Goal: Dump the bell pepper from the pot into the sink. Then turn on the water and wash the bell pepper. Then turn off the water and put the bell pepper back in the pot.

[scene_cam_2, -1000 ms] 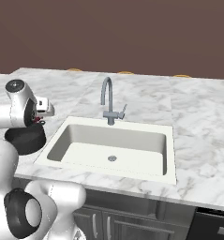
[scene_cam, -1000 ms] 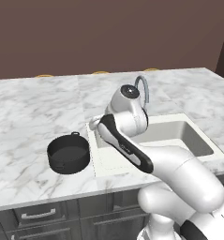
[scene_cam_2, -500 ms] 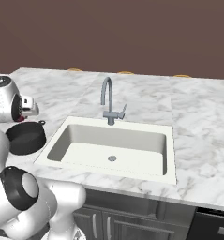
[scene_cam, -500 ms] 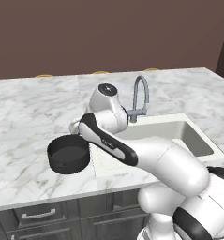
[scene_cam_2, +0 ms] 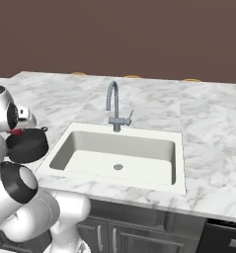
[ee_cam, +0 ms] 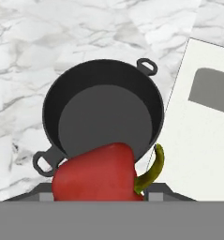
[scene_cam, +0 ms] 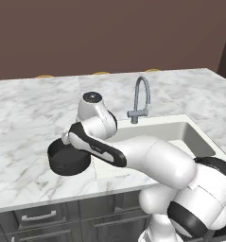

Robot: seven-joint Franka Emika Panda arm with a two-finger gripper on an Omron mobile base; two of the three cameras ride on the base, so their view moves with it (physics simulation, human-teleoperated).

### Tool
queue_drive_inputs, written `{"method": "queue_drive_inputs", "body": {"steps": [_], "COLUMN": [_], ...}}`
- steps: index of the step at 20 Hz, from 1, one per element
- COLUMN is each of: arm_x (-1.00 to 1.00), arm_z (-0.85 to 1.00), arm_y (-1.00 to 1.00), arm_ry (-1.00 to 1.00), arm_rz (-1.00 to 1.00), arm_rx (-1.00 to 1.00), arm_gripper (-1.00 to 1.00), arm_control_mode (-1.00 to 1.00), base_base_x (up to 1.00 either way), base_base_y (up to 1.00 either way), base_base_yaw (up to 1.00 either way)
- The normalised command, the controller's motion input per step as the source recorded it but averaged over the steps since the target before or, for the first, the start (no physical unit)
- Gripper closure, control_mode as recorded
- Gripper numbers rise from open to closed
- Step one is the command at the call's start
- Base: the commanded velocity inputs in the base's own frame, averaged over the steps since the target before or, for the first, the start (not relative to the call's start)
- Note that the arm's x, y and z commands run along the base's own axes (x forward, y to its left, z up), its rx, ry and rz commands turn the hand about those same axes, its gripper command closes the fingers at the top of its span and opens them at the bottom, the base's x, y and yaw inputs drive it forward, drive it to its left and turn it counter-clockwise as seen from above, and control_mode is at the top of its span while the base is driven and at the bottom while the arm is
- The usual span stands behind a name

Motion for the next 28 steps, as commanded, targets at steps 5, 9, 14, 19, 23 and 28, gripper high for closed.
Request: {"method": "queue_drive_inputs", "body": {"steps": [5,9,14,19,23,28], "arm_x": [0.17,0.27,0.16,0.08,0.07,0.04], "arm_z": [-0.55,-0.40,-0.29,-0.17,-0.09,-0.08], "arm_y": [0.13,0.11,0.13,0.17,0.12,0.02], "arm_ry": [0.07,0.13,0.11,0.08,0.03,0.00], "arm_rz": [0.00,0.00,0.00,0.00,0.00,0.00], "arm_rx": [-0.03,0.00,0.00,0.00,0.00,-0.03], "arm_gripper": [1.00,1.00,1.00,1.00,1.00,1.00], "arm_control_mode": [-1.00,-1.00,-1.00,-1.00,-1.00,-1.00], "base_base_x": [0.00,0.00,0.00,0.00,0.00,0.00], "base_base_y": [0.00,0.00,0.00,0.00,0.00,0.00], "base_base_yaw": [0.00,0.00,0.00,0.00,0.00,0.00]}}
